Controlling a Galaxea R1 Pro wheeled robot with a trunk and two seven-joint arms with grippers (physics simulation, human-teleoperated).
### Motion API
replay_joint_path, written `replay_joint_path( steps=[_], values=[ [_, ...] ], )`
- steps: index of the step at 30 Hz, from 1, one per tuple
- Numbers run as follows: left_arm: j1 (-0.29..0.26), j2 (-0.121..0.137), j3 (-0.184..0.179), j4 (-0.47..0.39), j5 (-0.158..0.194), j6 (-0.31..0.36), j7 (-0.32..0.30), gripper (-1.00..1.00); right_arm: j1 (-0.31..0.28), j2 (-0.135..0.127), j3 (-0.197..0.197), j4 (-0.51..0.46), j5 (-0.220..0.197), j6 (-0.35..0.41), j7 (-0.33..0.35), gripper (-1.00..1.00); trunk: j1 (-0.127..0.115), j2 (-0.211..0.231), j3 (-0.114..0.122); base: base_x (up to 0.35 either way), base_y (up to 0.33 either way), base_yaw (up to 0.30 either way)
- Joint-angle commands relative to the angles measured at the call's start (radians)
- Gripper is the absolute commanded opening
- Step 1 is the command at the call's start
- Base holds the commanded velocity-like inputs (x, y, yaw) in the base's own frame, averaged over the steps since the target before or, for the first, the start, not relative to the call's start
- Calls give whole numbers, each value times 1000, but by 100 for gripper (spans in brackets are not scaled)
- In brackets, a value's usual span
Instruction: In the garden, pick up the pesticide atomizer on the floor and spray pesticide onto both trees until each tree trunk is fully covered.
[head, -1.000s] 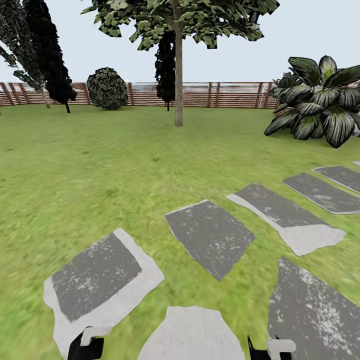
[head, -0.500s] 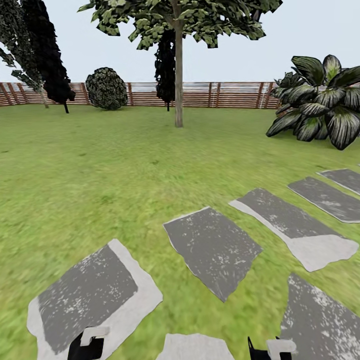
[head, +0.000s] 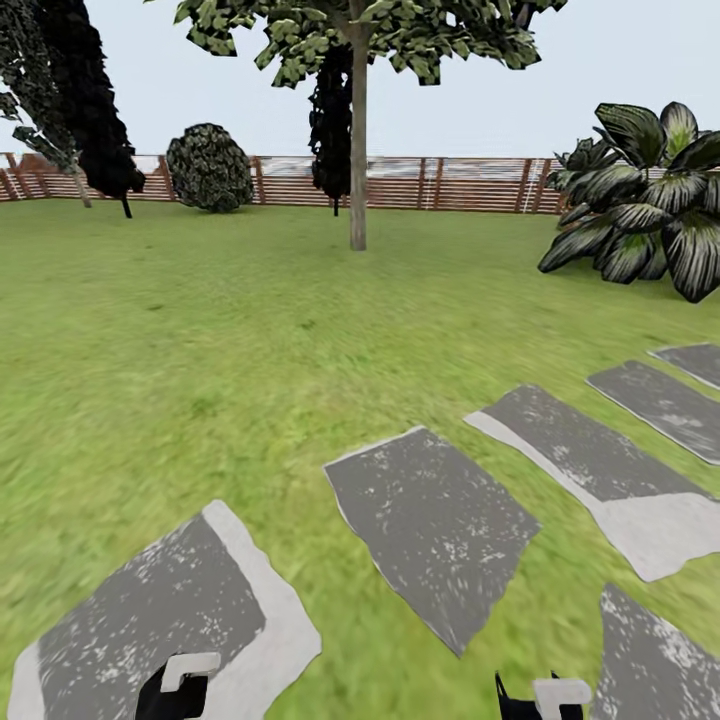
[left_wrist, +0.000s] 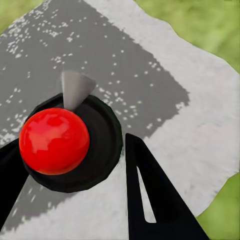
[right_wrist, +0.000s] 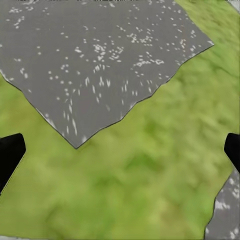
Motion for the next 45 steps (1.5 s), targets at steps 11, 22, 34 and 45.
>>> replay_joint_path(
  steps=[11, 22, 34, 45],
  values=[
    [-1, 0, 5, 1, -11, -4, 4, -100, -1, 0, -1, 1, 6, -2, -4, 100, 0, 0, -1, 339, 0, 0],
    [-1, 0, 5, 1, -11, -4, 4, -100, -1, 0, -1, 1, 6, -2, -4, 100, 0, 0, -1, 339, 0, 0],
    [-1, 0, 5, 1, -11, -4, 4, -100, -1, 0, -1, 1, 6, -2, -4, 100, 0, 0, -1, 339, 0, 0],
    [-1, 0, 5, 1, -11, -4, 4, -100, -1, 0, -2, 1, 6, -2, -4, 100, 0, 0, -1, 339, 0, 0]
  ],
)
